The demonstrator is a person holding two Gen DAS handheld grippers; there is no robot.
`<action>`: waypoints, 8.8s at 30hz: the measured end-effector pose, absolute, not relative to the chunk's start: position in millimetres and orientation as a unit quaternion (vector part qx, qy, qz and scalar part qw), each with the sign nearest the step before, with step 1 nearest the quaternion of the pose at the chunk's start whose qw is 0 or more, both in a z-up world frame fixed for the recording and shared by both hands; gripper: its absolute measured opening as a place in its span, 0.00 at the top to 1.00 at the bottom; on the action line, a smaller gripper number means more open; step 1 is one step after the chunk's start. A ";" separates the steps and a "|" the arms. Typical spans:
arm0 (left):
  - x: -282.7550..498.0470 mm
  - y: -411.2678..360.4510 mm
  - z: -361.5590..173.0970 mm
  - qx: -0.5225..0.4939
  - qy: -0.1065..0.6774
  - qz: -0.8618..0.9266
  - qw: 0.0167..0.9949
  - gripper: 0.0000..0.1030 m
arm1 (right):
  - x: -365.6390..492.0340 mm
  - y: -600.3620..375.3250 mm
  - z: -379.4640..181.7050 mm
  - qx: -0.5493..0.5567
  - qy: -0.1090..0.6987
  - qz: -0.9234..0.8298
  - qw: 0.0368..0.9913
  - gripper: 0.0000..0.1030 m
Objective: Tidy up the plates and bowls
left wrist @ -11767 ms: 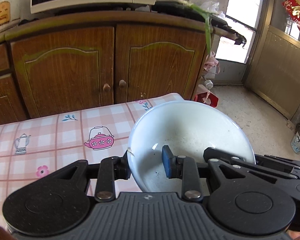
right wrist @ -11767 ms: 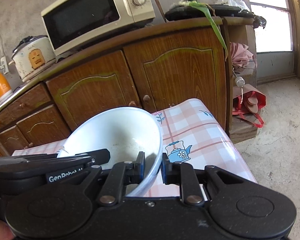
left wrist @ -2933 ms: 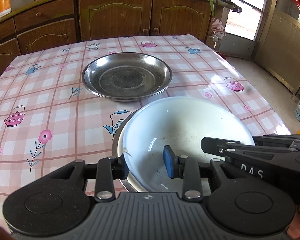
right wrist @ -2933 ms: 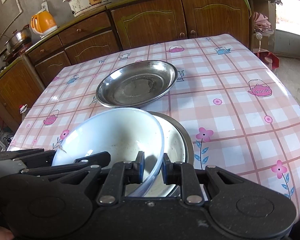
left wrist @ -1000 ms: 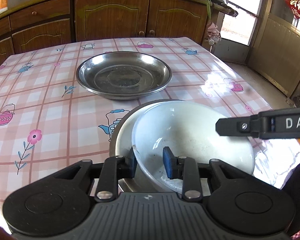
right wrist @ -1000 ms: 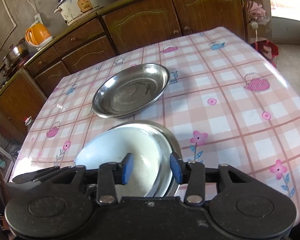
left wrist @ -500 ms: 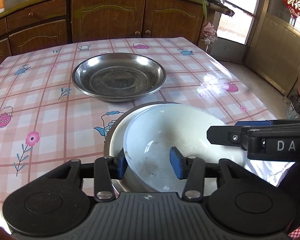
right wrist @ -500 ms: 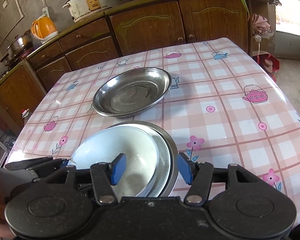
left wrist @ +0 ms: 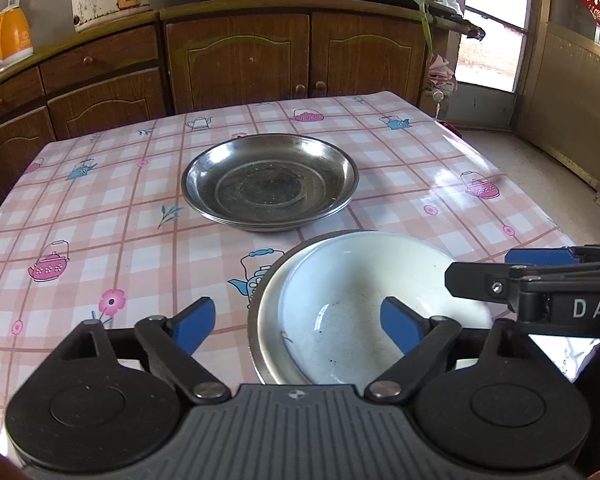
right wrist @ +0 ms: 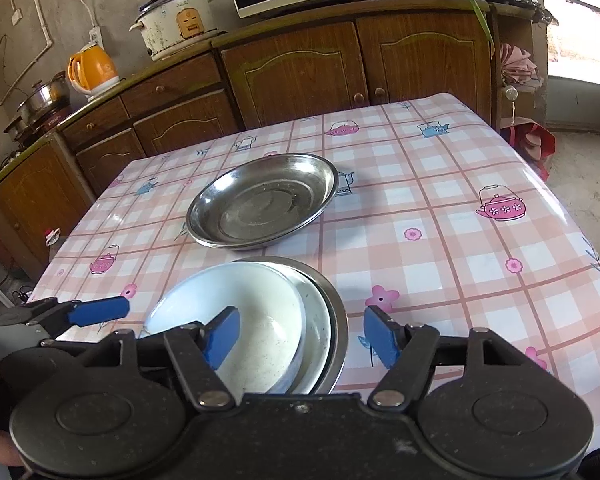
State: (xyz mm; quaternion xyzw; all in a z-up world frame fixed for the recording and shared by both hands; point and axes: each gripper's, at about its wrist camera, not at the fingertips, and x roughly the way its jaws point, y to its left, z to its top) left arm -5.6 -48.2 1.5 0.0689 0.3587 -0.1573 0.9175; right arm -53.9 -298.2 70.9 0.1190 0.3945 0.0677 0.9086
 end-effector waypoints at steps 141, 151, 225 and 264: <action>-32.3 19.7 32.8 -0.075 0.368 -0.198 0.905 0.38 | -86.7 -251.2 96.0 0.170 0.388 0.193 0.885 0.40; -29.0 18.1 33.8 -0.073 0.367 -0.199 0.906 0.38 | -85.9 -251.9 98.6 0.172 0.386 0.191 0.886 0.40; -22.7 15.4 56.7 -0.067 0.327 -0.206 0.920 0.38 | -68.3 -256.2 118.4 0.164 0.347 0.194 0.903 0.40; -12.7 6.9 72.1 -0.061 0.292 -0.223 0.928 0.38 | -55.6 -268.4 140.0 0.157 0.311 0.185 0.919 0.40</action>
